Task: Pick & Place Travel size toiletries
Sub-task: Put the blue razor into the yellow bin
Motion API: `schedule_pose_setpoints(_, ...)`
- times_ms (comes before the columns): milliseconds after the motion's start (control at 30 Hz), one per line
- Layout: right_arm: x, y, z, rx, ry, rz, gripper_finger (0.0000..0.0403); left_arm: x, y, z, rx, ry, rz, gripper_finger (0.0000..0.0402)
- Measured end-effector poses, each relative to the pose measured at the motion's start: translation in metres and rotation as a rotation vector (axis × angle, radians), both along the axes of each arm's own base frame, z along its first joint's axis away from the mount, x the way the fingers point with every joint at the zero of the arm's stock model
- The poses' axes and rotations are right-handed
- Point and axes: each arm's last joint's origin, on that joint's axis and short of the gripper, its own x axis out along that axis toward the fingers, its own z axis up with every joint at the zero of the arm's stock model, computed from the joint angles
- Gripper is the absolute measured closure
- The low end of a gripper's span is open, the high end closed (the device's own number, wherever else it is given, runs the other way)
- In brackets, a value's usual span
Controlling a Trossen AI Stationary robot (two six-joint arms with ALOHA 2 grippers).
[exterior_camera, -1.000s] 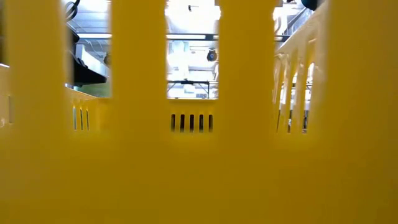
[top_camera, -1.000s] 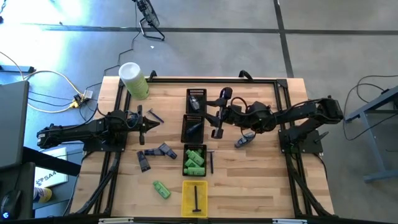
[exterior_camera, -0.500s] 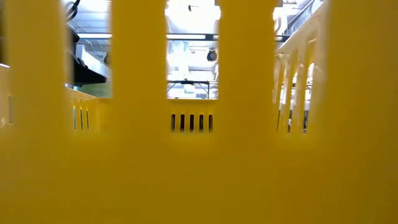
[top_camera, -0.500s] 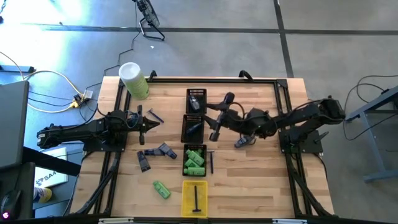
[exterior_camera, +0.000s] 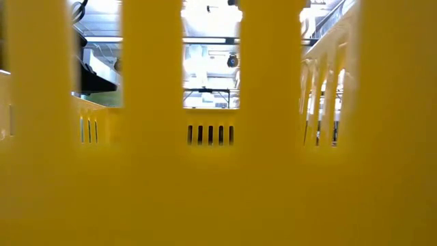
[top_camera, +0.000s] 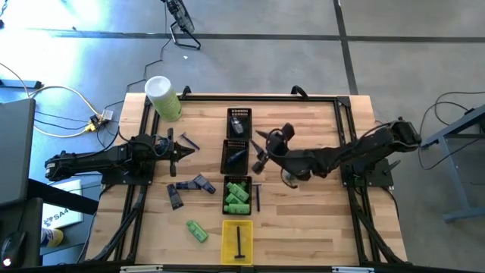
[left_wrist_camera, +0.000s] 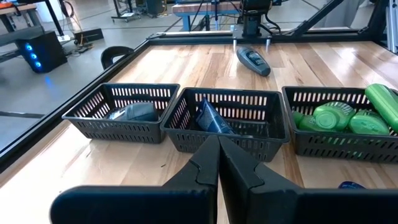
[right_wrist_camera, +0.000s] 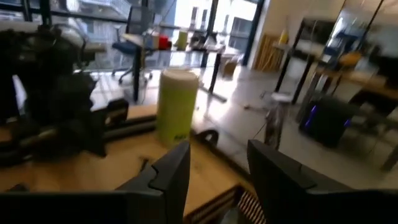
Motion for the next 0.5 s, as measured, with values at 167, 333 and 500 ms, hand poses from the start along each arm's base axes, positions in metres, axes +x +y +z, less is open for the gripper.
schedule_pose_setpoints(167,-0.005,0.005,-0.023,0.287,0.039,0.075,0.0251,0.000,0.000,0.000,0.000,0.000,0.000,0.0396)
schedule_pose_setpoints(333,-0.013,0.008,-0.043,0.652,0.121,0.124,0.0251,0.000,0.000,0.000,0.000,0.000,0.000,0.0396)
schedule_pose_setpoints(500,-0.019,0.014,-0.058,0.877,0.228,0.118,0.0251,0.000,0.000,0.000,0.000,0.000,0.000,0.0396)
